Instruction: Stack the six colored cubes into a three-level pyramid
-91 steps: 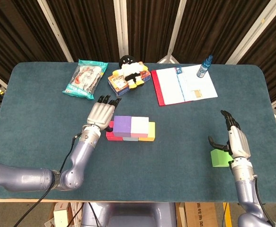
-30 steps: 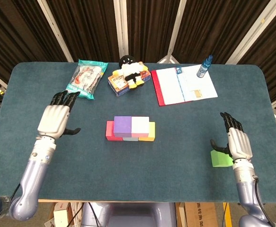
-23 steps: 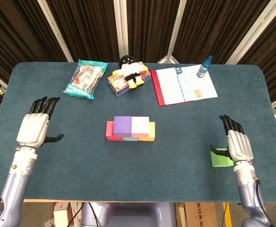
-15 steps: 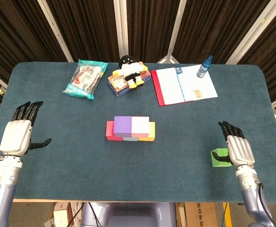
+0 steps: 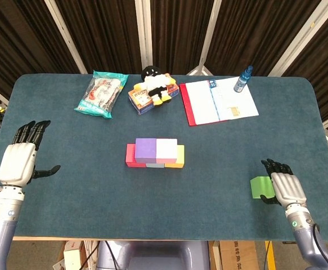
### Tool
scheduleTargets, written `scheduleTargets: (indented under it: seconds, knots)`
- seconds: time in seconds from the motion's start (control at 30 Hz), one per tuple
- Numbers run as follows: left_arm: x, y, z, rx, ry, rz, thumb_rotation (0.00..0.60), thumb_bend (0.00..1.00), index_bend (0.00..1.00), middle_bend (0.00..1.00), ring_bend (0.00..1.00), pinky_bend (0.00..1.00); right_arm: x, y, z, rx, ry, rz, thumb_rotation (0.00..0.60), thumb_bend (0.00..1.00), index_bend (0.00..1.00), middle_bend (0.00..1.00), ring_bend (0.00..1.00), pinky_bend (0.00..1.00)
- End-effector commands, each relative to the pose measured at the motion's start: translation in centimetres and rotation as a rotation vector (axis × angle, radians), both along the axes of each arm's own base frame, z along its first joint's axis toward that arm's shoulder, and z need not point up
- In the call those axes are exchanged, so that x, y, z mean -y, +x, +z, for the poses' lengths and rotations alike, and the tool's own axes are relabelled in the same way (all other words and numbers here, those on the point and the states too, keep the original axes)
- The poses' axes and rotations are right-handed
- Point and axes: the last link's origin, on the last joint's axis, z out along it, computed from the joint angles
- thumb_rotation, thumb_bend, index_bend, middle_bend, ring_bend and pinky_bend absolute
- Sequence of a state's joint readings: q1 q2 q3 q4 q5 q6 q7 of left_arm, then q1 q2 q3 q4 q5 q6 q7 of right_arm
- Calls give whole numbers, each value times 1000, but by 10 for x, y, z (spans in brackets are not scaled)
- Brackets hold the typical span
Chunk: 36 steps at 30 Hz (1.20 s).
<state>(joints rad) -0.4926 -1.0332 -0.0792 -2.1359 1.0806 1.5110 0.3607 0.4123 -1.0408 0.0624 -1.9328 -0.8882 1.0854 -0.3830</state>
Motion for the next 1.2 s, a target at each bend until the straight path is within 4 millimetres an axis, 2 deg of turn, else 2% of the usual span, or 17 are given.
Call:
scheduleTargets:
  seconds: [0.03, 0.27, 0.67, 0.97, 1.2]
  knots:
    - [0, 1, -1, 2, -2, -1, 600, 50, 0, 61, 0, 0, 1, -6, -6, 0, 11, 4, 600, 277, 0, 37, 0, 0]
    - [-1, 0, -2, 5, -2, 4, 600, 50, 0, 61, 0, 0, 2, -18, -8, -31, 22, -5, 600, 277, 0, 136, 0, 0]
    - [-1, 0, -1, 14, 4, -1, 600, 50, 0, 61, 0, 0, -1, -20, -11, -48, 30, -7, 600, 277, 0, 136, 0, 0]
    - [-1, 0, 0, 20, 8, -3, 600, 49, 0, 61, 0, 0, -3, -10, 0, -40, -26, 23, 600, 277, 0, 136, 0, 0]
    - [-2, -1, 0, 24, 10, 2, 600, 49, 0, 61, 0, 0, -5, -15, -1, -57, -16, 6, 600, 277, 0, 136, 0, 0]
